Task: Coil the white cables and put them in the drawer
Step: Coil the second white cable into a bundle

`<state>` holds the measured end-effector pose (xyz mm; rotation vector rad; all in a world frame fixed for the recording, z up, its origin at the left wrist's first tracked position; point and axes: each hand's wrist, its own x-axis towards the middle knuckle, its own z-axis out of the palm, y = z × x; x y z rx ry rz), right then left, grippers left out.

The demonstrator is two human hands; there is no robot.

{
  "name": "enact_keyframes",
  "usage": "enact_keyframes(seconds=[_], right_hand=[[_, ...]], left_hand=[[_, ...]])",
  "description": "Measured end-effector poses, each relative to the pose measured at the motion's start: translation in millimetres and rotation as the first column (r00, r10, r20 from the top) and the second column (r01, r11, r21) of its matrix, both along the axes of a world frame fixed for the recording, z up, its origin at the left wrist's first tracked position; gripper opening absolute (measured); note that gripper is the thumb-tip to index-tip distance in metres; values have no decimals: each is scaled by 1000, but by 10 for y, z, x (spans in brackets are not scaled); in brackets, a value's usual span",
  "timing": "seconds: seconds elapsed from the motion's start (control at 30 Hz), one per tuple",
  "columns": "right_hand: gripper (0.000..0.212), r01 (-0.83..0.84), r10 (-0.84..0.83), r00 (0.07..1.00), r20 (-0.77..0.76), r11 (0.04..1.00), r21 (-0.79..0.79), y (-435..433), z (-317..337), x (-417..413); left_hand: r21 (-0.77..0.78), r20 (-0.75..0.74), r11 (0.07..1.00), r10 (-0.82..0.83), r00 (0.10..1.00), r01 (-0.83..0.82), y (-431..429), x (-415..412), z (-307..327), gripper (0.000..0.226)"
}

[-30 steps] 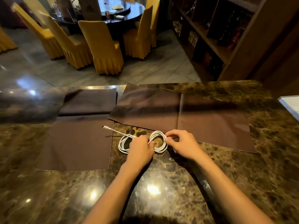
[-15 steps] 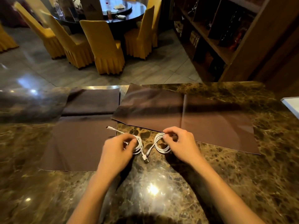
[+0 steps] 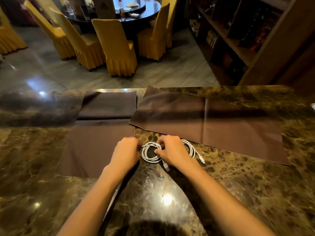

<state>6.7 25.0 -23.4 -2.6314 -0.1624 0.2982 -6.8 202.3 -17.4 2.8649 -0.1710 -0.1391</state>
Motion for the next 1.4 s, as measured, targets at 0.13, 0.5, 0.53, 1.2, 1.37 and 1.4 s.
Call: enact_keyframes(seconds=[0.13,0.5,0.53,1.2,1.37,1.4], right_hand=[[24,78,-76,996,-41,996,49,4,-34,19],[16,-25,56,995,-88,947,319,55,90,-2],[16,-14,61,992,-108,921,390,57,130,-21],[22,481,312,827,-467,37,876,59,695,-534],[17,496,264,842,-471,-33,868,19,811,-575],[17,502,272,839,-471,-53,863,19,831,-577]], left_hand=[[-127,29,991,41,999,-37,1,-84,-55,19],[-617,-210,763,74,975,-191,-39,-180,-46,34],[-699,-255,677,63,965,-229,-32,-185,-11,40],[-900,-430,224,-314,847,-374,-26,-388,606,43],[-894,-443,69,-286,850,-443,-205,-456,621,44],[-882,-462,24,-240,854,-470,-270,-473,613,46]])
